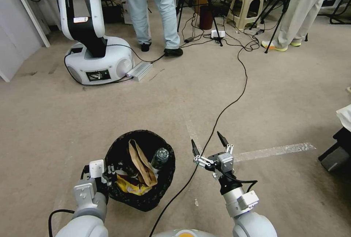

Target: Pick up the trash bin, then pick up the garbage from the floor and place it into the trash bin.

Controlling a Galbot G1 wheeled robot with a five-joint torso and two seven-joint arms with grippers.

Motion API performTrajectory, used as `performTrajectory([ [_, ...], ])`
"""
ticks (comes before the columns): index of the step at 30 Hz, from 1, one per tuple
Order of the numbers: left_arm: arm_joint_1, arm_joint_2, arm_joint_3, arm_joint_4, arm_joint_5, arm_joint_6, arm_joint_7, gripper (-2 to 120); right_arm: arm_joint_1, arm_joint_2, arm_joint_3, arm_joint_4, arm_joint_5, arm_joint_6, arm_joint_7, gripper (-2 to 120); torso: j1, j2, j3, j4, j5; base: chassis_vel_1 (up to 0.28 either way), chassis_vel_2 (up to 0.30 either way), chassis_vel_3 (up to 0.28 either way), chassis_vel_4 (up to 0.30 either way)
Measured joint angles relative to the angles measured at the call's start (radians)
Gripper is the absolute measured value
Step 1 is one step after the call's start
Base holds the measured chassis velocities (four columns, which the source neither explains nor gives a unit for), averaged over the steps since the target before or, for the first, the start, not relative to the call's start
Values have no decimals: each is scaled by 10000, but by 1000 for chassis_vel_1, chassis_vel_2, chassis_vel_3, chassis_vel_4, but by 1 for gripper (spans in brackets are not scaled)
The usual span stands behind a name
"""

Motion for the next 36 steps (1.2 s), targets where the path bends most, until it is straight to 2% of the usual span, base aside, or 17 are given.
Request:
performTrajectory([
  [5, -323, 6, -166, 265, -994, 706, -424, 3, -78, 24, 0, -11, -50, 69, -26, 100, 0, 0, 0, 2, 0, 0, 0, 0, 0],
  [9, -932, 0, -566, 1009, -2154, 1518, -725, 3, -169, 2, 27, -30, -69, 152, -144, 100, 0, 0, 0, 2, 2, 0, 0, 0, 0],
  [10, -932, 0, -566, 1009, -2154, 1518, -725, 3, -169, 2, 27, -30, -69, 152, -144, 100, 0, 0, 0, 2, 2, 0, 0, 0, 0],
  [13, -1348, -14, -835, 1698, -2606, 1828, -905, 3, -188, 0, 31, -78, -78, 208, -184, 100, 0, 0, 0, 7, 13, 0, 0, 0, 0],
  [18, -1631, 1, -988, 2267, -3027, 1878, -1012, 4, -272, 44, 29, -201, -156, 324, -349, 100, -1, 1, -2, 8, 13, 0, 0, 0, 0],
  [20, -1756, -1, -989, 2320, -3201, 1860, -1013, 13, -324, 79, 17, -293, -225, 399, -465, 100, -1, 1, -1, 3, 1, 0, 0, 0, 0],
  [21, -1756, -1, -989, 2320, -3201, 1860, -1013, 13, -324, 79, 17, -293, -225, 399, -465, 100, -1, 1, -1, 3, 1, 0, 0, 0, 0],
  [23, -1849, 13, -925, 2286, -3340, 1822, -1001, 23, -325, 70, 18, -331, -237, 418, -552, 100, 0, 0, 2, -2, -14, 0, 0, 0, 0],
  [25, -1860, 17, -922, 2263, -3369, 1813, -996, 24, -322, 68, 19, -340, -237, 419, -567, 100, 0, 0, 2, -3, -12, 0, 0, 0, 0],
  [27, -1910, 29, -947, 2189, -3418, 1726, -985, 37, -319, 67, 20, -441, -269, 457, -656, 100, 0, 0, 2, -1, -8, 0, 0, 0, 0],
  [29, -1915, 29, -953, 2169, -3419, 1697, -979, 40, -324, 74, 20, -477, -283, 483, -684, 100, 0, 0, 2, 0, -7, 0, 0, 0, 0],
  [32, -1922, 45, -942, 1948, -3382, 1455, -915, 57, -323, 93, 7, -555, -293, 522, -705, 100, 0, 0, 2, 0, -2, 0, 0, 0, 0],
  [33, -1922, 45, -942, 1948, -3382, 1455, -915, 57, -323, 93, 7, -555, -293, 522, -705, 100, 0, 0, 2, 0, -2, 0, 0, 0, 0],
  [36, -1917, 108, -937, 1636, -3305, 1348, -860, 71, -220, 111, -3, -531, -255, 391, -440, 100, 0, 0, 1, 1, 0, 0, 0, 0, 0],
])
